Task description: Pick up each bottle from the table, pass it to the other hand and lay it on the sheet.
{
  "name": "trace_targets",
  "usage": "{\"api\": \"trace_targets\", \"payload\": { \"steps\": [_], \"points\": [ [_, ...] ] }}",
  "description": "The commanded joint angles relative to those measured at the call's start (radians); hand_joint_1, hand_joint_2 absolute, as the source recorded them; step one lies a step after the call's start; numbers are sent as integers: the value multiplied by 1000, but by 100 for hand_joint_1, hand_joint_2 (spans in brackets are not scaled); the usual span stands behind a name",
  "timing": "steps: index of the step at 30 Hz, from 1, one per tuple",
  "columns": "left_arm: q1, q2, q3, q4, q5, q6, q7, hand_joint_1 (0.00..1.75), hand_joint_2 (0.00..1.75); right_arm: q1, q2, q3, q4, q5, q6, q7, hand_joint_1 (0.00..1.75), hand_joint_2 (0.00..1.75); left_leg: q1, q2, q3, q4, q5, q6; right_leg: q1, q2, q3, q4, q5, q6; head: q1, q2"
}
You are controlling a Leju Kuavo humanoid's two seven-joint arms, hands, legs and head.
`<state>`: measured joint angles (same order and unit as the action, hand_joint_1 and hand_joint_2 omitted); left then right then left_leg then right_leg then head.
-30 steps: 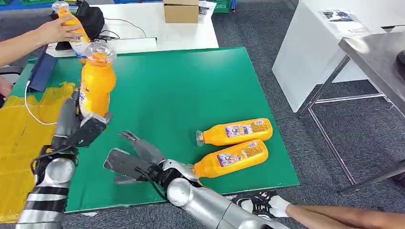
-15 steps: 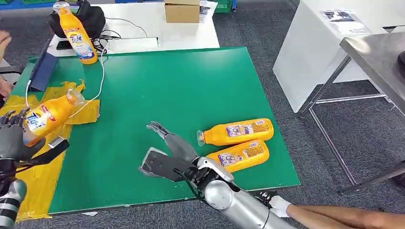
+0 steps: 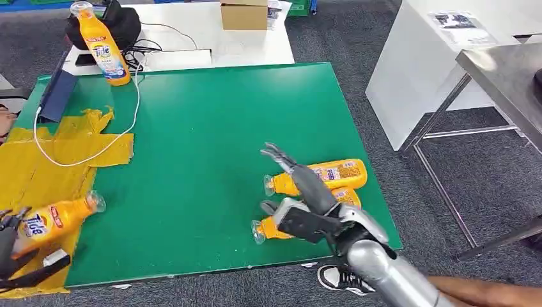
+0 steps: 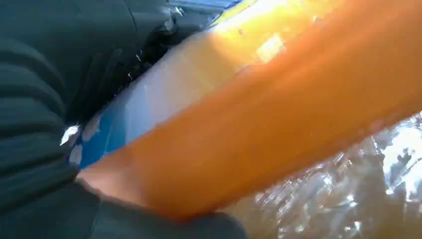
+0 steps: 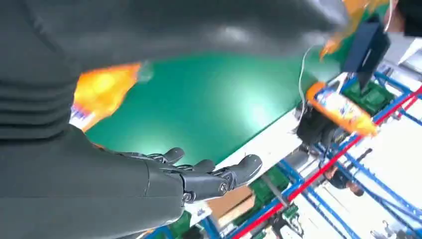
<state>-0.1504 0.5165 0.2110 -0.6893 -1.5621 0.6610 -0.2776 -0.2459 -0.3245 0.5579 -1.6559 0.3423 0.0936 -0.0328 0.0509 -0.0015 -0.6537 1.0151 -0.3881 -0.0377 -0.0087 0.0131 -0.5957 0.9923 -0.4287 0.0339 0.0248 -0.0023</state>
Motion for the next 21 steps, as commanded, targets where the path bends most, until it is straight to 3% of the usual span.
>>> {"api": "trace_targets", "payload": {
  "steps": [1, 8, 9, 10, 12, 13, 21],
  "points": [
    [89, -58, -38, 15, -9, -6, -57, 175, 175, 0, -138, -165, -38, -55, 92, -8, 0, 175, -4, 0, 7, -3, 0, 5, -3, 0, 6, -1, 0, 0, -1, 0],
    [77, -45, -88, 17, -9, -42, -90, 175, 175, -23, -149, -146, -4, -48, 120, 25, 0, 175, -4, 0, 14, -4, -1, 4, -3, 0, 12, -1, -1, 1, -1, 0],
    [61, -43, -116, 30, -9, -70, -99, 40, 175, -45, -166, -132, 28, -45, 147, 32, 0, 175, -4, 0, 15, -4, -1, 6, -3, 0, 13, -1, -1, 1, -1, 0],
    [38, -38, -147, 54, -9, -108, -86, 0, 175, -60, -174, -130, 56, -69, 170, 28, 0, 175, -3, -1, 14, -3, -1, 4, -3, 0, 13, -1, 0, 1, -1, 0],
    [10, -29, -188, 85, -9, -129, -94, 0, 175, -90, -200, -115, 100, -51, 186, 27, 0, 175, -4, -2, 14, -3, 0, 5, -3, -1, 14, 0, -1, 1, -1, 0],
    [4, -36, -180, 88, -5, -116, -94, 0, 0, -92, -200, -115, 114, -44, 190, 25, 0, 175, -4, -2, 15, -4, 0, 6, -4, -2, 15, -1, 0, 1, -1, 0],
    [-47, -106, -132, 20, 133, -174, -209, 0, 0, -63, -216, -66, 225, 87, 219, 10, 0, 175, -5, -17, 18, -5, 2, 9, -4, -17, 14, -4, -5, 3, 0, 0]
  ]
}}
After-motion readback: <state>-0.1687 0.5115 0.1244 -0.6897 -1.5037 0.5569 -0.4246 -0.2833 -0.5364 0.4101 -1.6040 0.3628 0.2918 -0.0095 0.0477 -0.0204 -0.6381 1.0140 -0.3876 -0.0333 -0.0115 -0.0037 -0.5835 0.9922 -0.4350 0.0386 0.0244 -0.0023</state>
